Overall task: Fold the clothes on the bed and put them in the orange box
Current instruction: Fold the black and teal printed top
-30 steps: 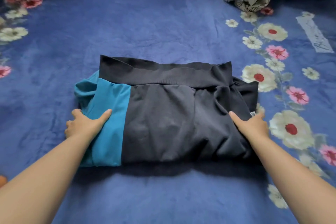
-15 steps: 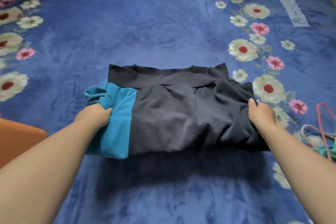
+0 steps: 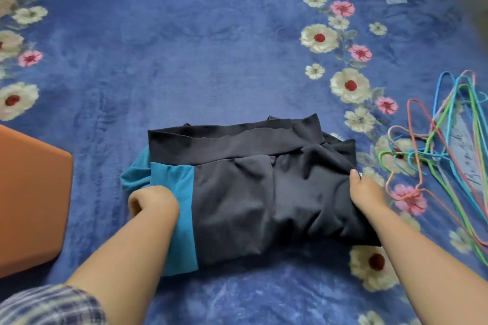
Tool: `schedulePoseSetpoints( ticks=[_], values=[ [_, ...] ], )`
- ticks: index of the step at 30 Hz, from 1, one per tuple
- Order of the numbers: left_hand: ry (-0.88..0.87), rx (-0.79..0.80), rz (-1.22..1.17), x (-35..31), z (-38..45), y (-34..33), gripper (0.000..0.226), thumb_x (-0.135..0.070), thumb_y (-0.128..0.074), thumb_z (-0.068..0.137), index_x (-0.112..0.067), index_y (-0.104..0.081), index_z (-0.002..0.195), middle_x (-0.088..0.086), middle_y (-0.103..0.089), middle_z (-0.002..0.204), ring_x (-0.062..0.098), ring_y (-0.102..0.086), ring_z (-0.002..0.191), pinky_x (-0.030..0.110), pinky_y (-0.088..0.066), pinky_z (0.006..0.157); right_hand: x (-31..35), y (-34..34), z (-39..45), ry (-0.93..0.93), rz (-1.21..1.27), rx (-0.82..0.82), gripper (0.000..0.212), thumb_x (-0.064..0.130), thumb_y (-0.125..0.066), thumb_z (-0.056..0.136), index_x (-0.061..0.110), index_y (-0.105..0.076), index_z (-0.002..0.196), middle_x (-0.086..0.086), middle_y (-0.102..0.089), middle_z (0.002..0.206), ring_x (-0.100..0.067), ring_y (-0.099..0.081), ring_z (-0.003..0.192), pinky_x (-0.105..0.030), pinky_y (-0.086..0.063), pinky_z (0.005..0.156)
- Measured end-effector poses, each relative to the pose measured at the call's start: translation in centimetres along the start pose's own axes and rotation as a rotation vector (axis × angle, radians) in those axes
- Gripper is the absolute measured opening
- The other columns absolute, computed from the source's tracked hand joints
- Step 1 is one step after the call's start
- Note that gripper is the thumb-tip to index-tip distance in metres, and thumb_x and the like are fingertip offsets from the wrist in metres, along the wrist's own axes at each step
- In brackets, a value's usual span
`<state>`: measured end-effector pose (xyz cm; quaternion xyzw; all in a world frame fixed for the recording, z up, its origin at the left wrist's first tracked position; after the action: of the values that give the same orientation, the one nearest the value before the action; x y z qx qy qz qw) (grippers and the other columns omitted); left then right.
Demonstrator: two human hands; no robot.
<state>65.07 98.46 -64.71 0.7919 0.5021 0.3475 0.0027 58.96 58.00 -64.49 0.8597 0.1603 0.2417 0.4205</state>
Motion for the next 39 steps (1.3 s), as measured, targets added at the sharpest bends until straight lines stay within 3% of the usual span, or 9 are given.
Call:
schedulePoseSetpoints(
  ticks=[5, 9, 14, 18, 22, 29, 34, 37, 39],
  values=[
    [-0.242, -0.464, -0.179, -4.2, -2.4, 7.3, 0.030, -0.011, -0.043, 0.091, -0.014, -0.053, 0.118, 0.004, -0.054, 0.123, 0.024, -0.053, 0.113, 0.030, -0.042, 0.085, -2.0, -0.3, -1.4, 0.055, 0.124, 0.062, 0.049, 0.035, -0.052, 0.093, -0.004, -0.042, 0.123, -0.023, -0.051, 0.123, -0.037, -0.047, 0.118, -0.036, -0.035, 0.088],
    [-0.464, -0.652, -0.438, -9.9, -4.8, 14.9, 0.032, -0.028, -0.034, 0.099, -0.006, -0.050, 0.115, 0.011, -0.052, 0.121, 0.029, -0.049, 0.111, 0.034, -0.038, 0.079, -5.0, -0.6, -1.2, 0.174, 0.062, 0.096, 0.034, 0.027, -0.063, 0.087, 0.011, -0.043, 0.065, -0.002, -0.048, 0.069, -0.029, -0.054, 0.090, -0.029, -0.023, 0.064],
    [-0.563, -0.497, -0.646, -17.9, -4.5, 21.2, 0.057, -0.050, -0.047, 0.091, -0.008, -0.045, 0.128, 0.009, -0.041, 0.136, 0.028, -0.037, 0.127, 0.040, -0.036, 0.097, -7.4, -1.1, 0.8, 0.215, 0.136, 0.242, 0.036, 0.023, -0.067, 0.083, 0.019, -0.039, 0.062, 0.005, -0.043, 0.059, -0.013, -0.042, 0.060, -0.019, -0.030, 0.054],
    [-0.589, -0.434, -0.496, -22.3, -3.9, 23.5, 0.031, -0.035, -0.052, 0.092, -0.005, -0.056, 0.087, 0.015, -0.059, 0.114, 0.030, -0.052, 0.101, 0.033, -0.040, 0.077, -7.0, -2.0, 1.9, 0.417, 0.013, 0.400, 0.041, 0.031, -0.062, 0.087, 0.022, -0.034, 0.057, 0.008, -0.040, 0.055, -0.001, -0.036, 0.054, -0.019, -0.029, 0.054],
    [-0.554, -0.380, -0.538, -23.7, -3.6, 24.8, 0.042, -0.037, -0.055, 0.090, -0.005, -0.051, 0.116, 0.013, -0.055, 0.122, 0.030, -0.050, 0.112, 0.029, -0.036, 0.079, -6.4, -1.4, 2.3, 0.580, 0.090, 0.483, 0.048, 0.022, -0.055, 0.092, 0.021, -0.029, 0.051, 0.003, -0.031, 0.050, -0.004, -0.040, 0.050, -0.020, -0.028, 0.055],
    [-0.418, -0.298, -0.239, -23.6, -4.5, 26.5, 0.044, -0.040, -0.051, 0.093, -0.002, -0.057, 0.114, 0.015, -0.056, 0.117, 0.031, -0.050, 0.112, 0.031, -0.038, 0.084, -8.1, -0.9, 3.4, 0.541, 0.318, 0.522, 0.051, 0.014, -0.055, 0.092, 0.021, -0.030, 0.047, 0.008, -0.035, 0.038, -0.003, -0.037, 0.044, -0.020, -0.027, 0.052],
    [-0.428, -0.624, -0.517, -24.5, -4.9, 30.4, 0.044, -0.035, -0.051, 0.093, -0.008, -0.039, 0.060, 0.003, -0.038, 0.063, 0.027, -0.043, 0.080, 0.030, -0.027, 0.054, -7.8, 0.1, 4.6, 0.702, 0.214, 0.295, 0.045, 0.032, -0.047, 0.088, 0.017, -0.041, 0.046, 0.010, -0.039, 0.040, -0.008, -0.045, 0.048, -0.026, -0.035, 0.051],
    [-0.408, -0.697, -0.410, -26.3, -3.9, 29.1, 0.038, -0.034, -0.044, 0.097, -0.006, -0.044, 0.070, 0.009, -0.054, 0.079, 0.032, -0.052, 0.090, 0.031, -0.030, 0.066, -7.2, -0.9, 4.2, 0.855, -0.112, 0.200, 0.042, 0.040, -0.029, 0.094, 0.013, -0.056, 0.077, -0.005, -0.064, 0.086, -0.023, -0.061, 0.086, -0.029, -0.043, 0.067],
    [-0.400, -0.729, -0.395, -27.1, -3.2, 28.0, 0.031, -0.034, -0.040, 0.098, -0.006, -0.051, 0.090, 0.015, -0.059, 0.105, 0.033, -0.053, 0.102, 0.034, -0.033, 0.073, -7.9, -2.2, 3.8, 0.689, -0.126, 0.319, 0.029, 0.039, -0.027, 0.100, 0.018, -0.044, 0.090, -0.008, -0.058, 0.109, -0.027, -0.054, 0.105, -0.033, -0.036, 0.075]
  ],
)
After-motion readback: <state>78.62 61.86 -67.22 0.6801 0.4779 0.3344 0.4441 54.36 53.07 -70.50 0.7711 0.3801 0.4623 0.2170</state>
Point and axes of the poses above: each hand's wrist, its own z-axis towards the middle knuckle, its own y-axis out of the back of the hand, x = y × z, the point moved 6 cm from there along z, towards the middle knuckle
